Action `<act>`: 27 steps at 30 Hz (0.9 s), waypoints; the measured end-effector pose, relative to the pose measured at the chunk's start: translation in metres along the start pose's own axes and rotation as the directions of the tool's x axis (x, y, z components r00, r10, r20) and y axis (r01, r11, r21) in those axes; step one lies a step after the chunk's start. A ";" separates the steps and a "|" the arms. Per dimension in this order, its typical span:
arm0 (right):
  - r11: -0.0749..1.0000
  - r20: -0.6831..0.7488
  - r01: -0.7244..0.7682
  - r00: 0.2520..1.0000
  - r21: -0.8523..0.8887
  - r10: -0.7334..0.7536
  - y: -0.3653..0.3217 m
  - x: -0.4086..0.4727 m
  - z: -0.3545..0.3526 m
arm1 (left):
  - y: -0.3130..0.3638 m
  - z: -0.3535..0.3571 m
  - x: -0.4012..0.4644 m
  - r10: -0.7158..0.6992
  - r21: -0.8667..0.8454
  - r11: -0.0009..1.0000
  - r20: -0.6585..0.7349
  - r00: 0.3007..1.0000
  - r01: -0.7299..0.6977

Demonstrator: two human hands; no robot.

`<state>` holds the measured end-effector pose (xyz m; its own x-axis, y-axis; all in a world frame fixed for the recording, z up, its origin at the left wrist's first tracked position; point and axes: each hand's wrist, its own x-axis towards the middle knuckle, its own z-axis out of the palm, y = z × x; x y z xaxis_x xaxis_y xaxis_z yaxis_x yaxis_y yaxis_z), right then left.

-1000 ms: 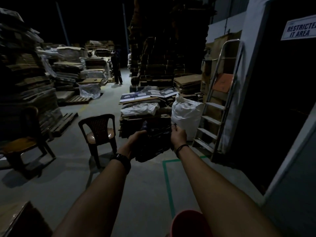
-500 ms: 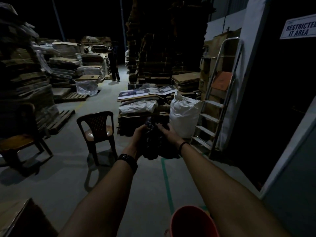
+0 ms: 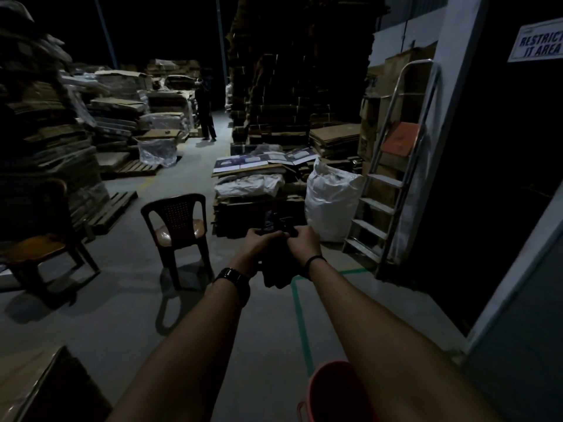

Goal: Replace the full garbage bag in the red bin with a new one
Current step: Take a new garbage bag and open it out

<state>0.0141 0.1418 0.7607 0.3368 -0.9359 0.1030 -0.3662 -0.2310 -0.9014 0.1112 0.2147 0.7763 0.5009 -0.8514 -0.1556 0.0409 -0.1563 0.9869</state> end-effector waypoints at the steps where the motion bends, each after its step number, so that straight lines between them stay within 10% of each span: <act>1: 1.000 -0.008 -0.001 1.000 0.024 0.001 0.000 0.000 -0.001 | -0.001 -0.001 0.002 0.018 -0.047 0.999 -0.034 0.999 -0.019; 11: 0.995 -0.046 0.065 0.997 0.072 -0.062 0.001 0.006 -0.021 | 0.007 -0.004 -0.003 -0.104 -0.367 0.923 0.057 0.993 0.118; 27: 0.996 -0.065 0.083 0.994 0.011 -0.083 0.013 0.018 -0.061 | 0.010 -0.028 -0.011 -0.092 -0.320 0.934 0.218 0.972 0.160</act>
<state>-0.0375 0.1054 0.7761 0.3086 -0.9290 0.2043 -0.3276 -0.3055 -0.8941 0.1305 0.2364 0.7889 0.2943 -0.9222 -0.2510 0.3952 -0.1217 0.9105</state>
